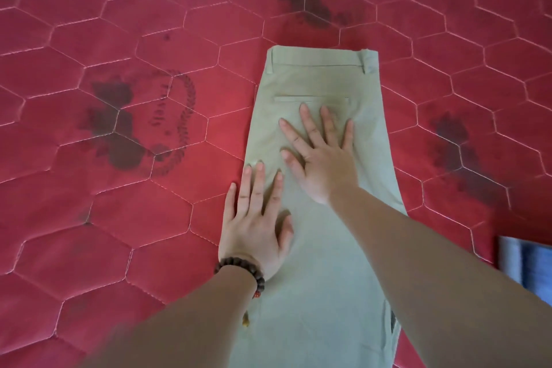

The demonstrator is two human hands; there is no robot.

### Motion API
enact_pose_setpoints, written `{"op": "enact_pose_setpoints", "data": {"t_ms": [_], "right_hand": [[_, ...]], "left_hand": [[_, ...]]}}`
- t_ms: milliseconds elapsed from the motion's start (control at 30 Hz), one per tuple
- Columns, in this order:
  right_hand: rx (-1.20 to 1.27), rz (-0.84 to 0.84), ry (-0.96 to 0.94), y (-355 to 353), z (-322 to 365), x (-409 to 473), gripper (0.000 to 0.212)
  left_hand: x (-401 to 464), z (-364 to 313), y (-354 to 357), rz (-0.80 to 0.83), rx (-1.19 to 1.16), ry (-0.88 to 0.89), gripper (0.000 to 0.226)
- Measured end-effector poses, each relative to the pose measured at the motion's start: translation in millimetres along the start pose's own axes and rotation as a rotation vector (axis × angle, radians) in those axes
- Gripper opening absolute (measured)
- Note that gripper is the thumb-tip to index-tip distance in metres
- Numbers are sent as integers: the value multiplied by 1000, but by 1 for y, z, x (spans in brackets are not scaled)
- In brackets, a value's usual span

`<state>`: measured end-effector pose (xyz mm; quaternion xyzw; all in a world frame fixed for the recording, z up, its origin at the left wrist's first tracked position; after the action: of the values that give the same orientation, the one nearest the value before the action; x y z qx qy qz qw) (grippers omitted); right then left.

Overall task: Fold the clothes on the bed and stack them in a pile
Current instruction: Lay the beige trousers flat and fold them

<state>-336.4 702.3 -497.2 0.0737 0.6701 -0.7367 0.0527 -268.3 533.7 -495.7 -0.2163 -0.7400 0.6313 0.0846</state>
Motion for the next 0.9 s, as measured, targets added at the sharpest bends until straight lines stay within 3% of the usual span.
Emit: {"op": "enact_pose_setpoints", "data": {"t_ms": [133,233,300,367,467,567,633,733,900], "right_hand": [[-8,-30,153,-13,-19,38,56],[11,-141,269,-36,-26,72,58],[40,-198,123,-55,-24,98,58],[101,-78,-42,-69,-21,125,71],[156,76,-101,-78,-16,145,80],[260,-198,-132,-84,-19,133,41],[282,-315,-150,-82,-28,115,26],[260,-350,-208,-76,-38,98,25],[139,-366,-273,-68,-39,95,43]], "left_hand": [[-1,-1,-4,11,-4,-3,70],[0,-1,-5,15,-12,1,70],[0,-1,-4,16,-14,5,71],[0,0,-3,15,-26,5,74],[2,1,-4,24,-40,4,77],[3,1,-5,38,-48,1,77],[3,1,-6,43,-49,-5,76],[3,0,-8,43,-56,-5,76],[3,0,-9,55,-75,-12,80]]}}
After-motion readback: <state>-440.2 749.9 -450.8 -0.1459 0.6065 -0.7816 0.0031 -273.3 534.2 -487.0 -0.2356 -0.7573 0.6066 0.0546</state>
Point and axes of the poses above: each hand's wrist, its own x-axis towards the middle knuckle, its own y-axis out of the palm, z = x × y, the point moved 2 cm from there along x, towards the middle knuckle, and after that the axes turned 1 degree about -x, right-handed, at the moved point
